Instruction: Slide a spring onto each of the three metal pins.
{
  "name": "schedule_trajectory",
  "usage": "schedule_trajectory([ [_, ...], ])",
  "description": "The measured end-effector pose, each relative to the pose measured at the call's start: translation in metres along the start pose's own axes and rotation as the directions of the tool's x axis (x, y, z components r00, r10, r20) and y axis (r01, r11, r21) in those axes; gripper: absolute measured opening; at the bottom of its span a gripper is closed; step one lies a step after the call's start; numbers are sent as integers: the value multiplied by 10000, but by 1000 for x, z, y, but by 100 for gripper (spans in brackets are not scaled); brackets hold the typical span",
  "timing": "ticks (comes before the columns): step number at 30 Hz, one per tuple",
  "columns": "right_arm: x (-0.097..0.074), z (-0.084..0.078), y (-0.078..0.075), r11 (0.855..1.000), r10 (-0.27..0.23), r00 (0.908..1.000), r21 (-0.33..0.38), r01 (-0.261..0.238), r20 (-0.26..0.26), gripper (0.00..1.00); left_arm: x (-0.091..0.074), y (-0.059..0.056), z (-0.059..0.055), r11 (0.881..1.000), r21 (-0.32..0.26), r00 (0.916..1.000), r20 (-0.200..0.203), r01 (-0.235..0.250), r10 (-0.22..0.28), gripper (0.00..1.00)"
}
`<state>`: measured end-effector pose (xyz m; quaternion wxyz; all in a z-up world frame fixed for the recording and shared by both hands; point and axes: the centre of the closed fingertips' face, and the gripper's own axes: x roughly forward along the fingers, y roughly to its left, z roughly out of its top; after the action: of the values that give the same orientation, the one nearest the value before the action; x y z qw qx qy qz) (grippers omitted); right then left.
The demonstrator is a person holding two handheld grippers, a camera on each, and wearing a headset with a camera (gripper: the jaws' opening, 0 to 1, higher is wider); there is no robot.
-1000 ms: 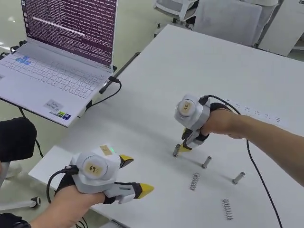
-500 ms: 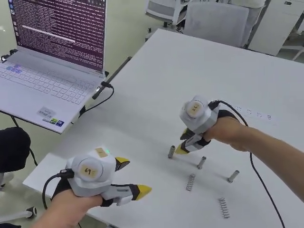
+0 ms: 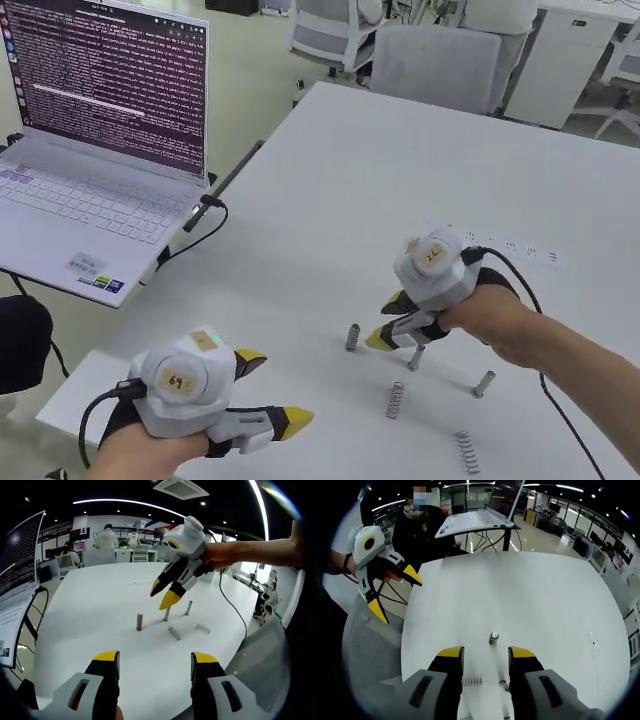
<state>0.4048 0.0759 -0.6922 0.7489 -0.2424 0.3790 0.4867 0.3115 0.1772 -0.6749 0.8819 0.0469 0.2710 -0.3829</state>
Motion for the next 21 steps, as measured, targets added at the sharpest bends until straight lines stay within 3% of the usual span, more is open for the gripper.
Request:
schedule_trajectory([
  [5, -13, -8, 3, 9979, -353, 9978, 554, 322, 555, 35, 0, 0, 1, 10000, 1, 10000, -10, -13, 13, 53],
  [12, -28, -24, 7, 9859, -754, 9880, 1583, 537, 1346, 37, 1, -3, 3, 10000, 39, 10000, -15, 51, -51, 53],
  [21, -41, -55, 8, 9656, -1053, 9834, 2517, 655, 1479, 39, 2, -6, 2, 9999, 77, 9999, -79, 99, -98, 53],
])
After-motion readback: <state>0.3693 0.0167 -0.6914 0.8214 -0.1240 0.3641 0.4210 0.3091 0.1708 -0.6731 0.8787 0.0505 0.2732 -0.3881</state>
